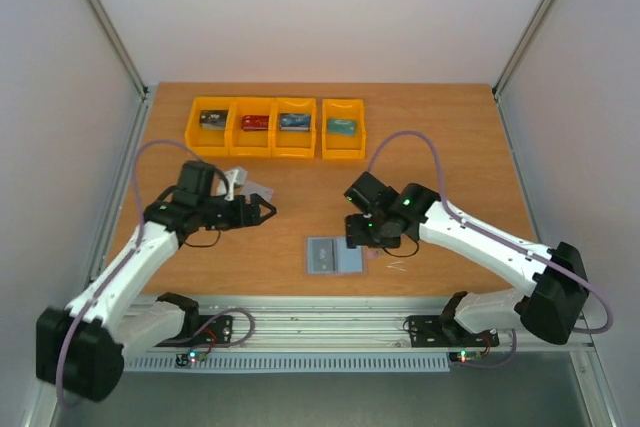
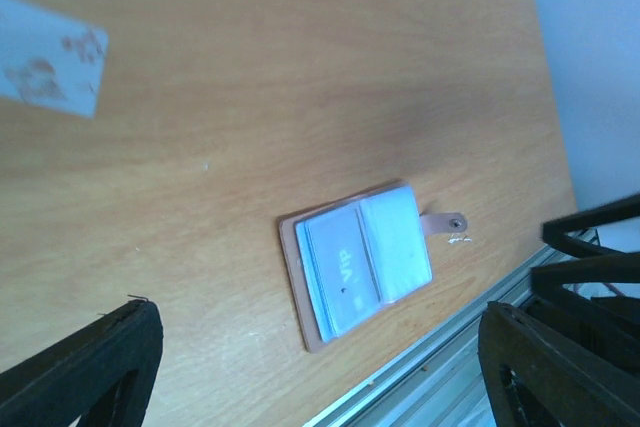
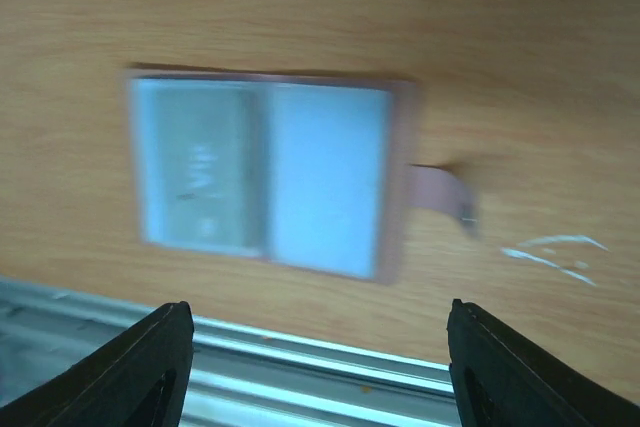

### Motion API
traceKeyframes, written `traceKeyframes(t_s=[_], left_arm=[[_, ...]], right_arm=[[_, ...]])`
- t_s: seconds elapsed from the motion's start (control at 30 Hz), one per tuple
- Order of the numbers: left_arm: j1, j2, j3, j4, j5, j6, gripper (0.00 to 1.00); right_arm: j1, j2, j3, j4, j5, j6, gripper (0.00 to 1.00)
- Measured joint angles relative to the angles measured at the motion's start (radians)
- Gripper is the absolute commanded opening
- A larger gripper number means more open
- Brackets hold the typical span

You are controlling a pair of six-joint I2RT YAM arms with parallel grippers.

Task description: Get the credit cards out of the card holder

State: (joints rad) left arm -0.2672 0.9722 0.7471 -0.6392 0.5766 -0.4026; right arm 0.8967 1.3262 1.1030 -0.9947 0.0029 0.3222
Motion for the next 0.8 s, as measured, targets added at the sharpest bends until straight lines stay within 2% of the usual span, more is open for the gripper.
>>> traceKeyframes(t_s=[0.17,0.33,0.47,0.63,0.73,0.8], left_arm=[[-0.112,0.188,-0.134,0.235,0.004,-0.145,0.92],[-0.195,0.319,-0.301,0.48,0.034,-0.256,0.94],[-0.208,0.423,-0.278,0.641,0.062,-0.283,0.95],[-0.243,0.586,-0.204,0.79,0.128,-0.283,0.88],[-0.256,0.623,-0.202,0.855,0.16,-0.285,0.88],[-0.274,0.63,-0.208,0.886,0.17,-0.287,0.83]], right_arm=[[-0.138,0.01,-0.144,0.005,-0.068,-0.02,0.57],[-0.202,0.087,-0.213,0.084,-0.147,-0.029,0.52],[-0.203,0.171,-0.227,0.168,-0.208,-0.029,0.46],[-0.203,0.211,-0.243,0.248,-0.266,-0.027,0.43],[-0.203,0.216,-0.262,0.304,-0.302,-0.023,0.34],[-0.203,0.224,-0.275,0.341,-0.327,-0.015,0.31]])
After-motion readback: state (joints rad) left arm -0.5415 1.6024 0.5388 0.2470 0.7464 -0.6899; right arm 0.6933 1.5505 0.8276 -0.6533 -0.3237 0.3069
